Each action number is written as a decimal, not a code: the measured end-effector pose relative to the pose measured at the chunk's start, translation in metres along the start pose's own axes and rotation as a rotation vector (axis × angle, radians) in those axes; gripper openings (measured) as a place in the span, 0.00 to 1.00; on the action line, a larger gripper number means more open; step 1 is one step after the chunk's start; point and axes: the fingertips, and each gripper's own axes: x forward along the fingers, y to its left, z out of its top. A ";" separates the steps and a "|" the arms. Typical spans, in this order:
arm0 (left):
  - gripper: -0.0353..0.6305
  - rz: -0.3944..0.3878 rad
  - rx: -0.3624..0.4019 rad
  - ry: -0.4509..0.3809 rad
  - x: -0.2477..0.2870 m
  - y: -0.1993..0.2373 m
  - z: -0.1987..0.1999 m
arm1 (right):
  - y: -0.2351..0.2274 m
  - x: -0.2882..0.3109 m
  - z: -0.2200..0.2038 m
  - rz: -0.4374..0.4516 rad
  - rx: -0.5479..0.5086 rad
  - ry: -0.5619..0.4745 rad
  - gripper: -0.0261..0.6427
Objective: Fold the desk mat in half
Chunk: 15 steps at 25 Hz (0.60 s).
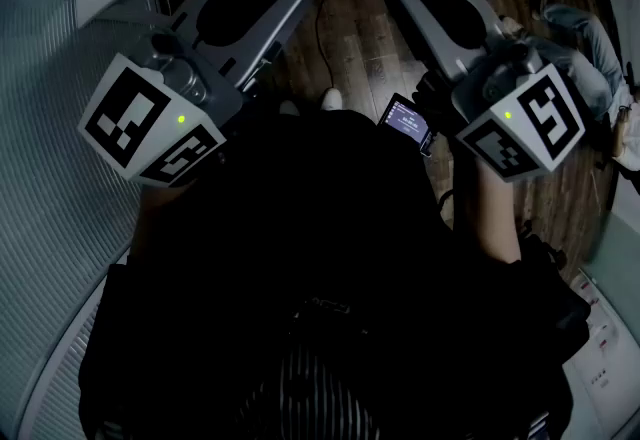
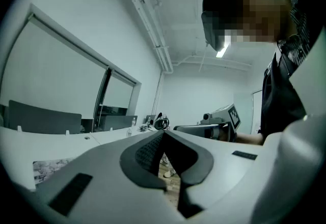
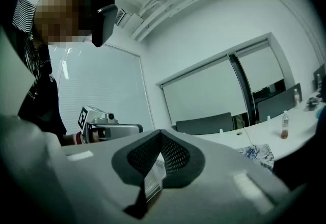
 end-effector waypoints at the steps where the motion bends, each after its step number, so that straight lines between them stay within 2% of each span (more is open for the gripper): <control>1: 0.06 0.001 0.000 0.000 0.000 0.001 -0.001 | -0.001 0.001 -0.001 0.007 -0.003 -0.001 0.04; 9: 0.06 0.057 -0.040 0.040 -0.004 0.017 -0.023 | -0.004 0.002 -0.015 0.042 0.006 0.014 0.04; 12: 0.06 0.099 -0.033 0.053 -0.004 0.018 -0.031 | -0.001 0.002 -0.024 0.064 -0.078 0.037 0.04; 15: 0.06 0.109 -0.013 0.056 -0.005 0.014 -0.024 | 0.014 0.007 -0.024 0.134 -0.142 0.084 0.04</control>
